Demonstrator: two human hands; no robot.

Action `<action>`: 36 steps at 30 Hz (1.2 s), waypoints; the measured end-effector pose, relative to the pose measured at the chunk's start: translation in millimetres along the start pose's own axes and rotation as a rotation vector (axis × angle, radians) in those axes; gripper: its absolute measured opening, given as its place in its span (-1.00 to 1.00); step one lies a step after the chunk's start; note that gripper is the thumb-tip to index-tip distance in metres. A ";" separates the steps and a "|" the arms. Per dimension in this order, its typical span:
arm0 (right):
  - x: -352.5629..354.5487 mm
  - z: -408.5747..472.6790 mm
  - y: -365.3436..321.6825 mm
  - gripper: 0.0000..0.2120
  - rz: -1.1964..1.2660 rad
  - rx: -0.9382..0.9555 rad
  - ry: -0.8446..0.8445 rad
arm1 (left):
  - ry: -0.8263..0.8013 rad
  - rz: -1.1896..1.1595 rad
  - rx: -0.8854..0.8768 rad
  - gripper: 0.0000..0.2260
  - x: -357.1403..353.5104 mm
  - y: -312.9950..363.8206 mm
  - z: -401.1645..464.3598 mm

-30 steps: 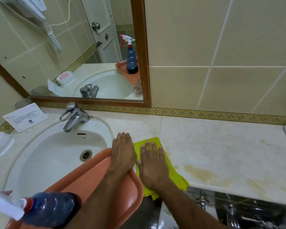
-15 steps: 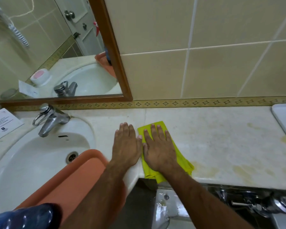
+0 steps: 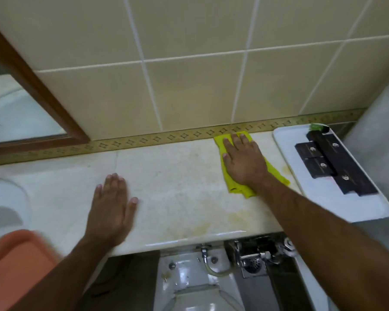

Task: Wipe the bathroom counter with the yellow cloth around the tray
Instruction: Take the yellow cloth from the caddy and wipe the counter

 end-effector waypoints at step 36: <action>-40.2 -98.9 -168.2 -0.33 0.115 -0.442 0.056 | 0.115 -0.098 0.302 -0.37 39.6 -134.6 -107.0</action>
Point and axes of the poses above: each hand's wrist, its own z-axis towards the middle knuckle, its own x-axis out of the back of the hand, y = z × x, the point moved 10 cm from there along z, towards the middle knuckle, and after that the axes turned 7 degrees about -y, right-handed, at the moved point
